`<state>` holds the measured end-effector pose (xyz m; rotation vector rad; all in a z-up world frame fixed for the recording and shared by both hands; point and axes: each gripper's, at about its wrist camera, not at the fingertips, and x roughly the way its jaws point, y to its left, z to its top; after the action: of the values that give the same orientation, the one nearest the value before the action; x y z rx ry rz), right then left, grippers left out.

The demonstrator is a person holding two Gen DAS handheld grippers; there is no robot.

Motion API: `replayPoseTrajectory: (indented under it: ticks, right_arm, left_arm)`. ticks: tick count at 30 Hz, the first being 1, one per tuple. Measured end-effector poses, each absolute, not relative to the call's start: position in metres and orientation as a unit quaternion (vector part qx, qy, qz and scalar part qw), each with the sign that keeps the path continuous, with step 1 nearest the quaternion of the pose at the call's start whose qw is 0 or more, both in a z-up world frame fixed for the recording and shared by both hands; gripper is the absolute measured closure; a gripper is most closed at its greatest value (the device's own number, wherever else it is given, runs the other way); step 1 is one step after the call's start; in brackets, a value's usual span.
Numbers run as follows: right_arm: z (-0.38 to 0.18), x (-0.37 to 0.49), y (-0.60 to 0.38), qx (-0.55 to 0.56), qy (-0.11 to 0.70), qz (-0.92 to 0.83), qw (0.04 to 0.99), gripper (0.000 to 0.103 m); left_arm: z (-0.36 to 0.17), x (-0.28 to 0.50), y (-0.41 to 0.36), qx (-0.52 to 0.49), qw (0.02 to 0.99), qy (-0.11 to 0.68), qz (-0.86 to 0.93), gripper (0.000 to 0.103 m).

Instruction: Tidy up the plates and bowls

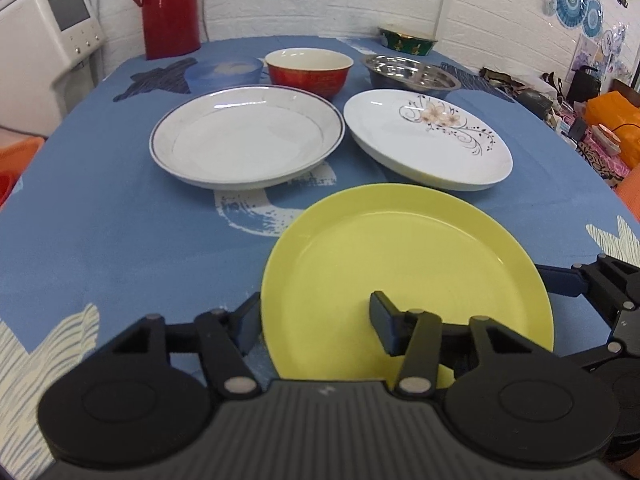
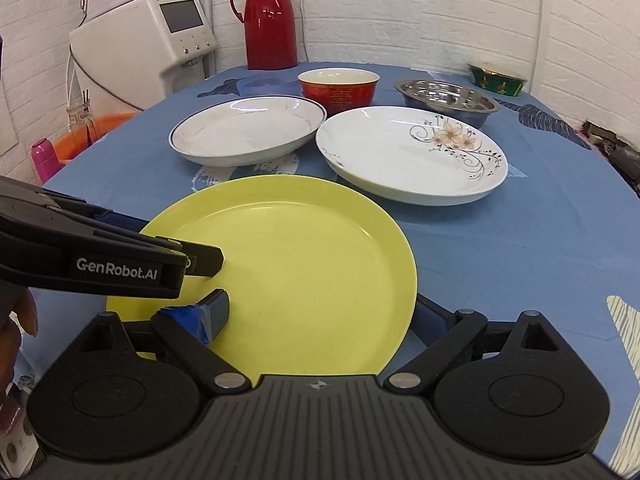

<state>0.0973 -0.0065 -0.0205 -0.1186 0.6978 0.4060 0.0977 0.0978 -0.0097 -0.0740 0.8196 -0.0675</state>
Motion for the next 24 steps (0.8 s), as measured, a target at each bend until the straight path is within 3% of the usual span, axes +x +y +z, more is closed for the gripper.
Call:
replayPoseTrajectory:
  ticks: [13, 24]
  right_arm:
    - [-0.024, 0.096, 0.074, -0.086, 0.328, 0.283, 0.897, 0.02]
    - [-0.026, 0.102, 0.088, -0.088, 0.328, 0.289, 0.895, 0.018]
  left_arm:
    - [-0.006, 0.069, 0.179, -0.058, 0.916, 0.393, 0.055, 0.055]
    - [-0.013, 0.071, 0.195, -0.071, 0.919, 0.383, 0.063, 0.054]
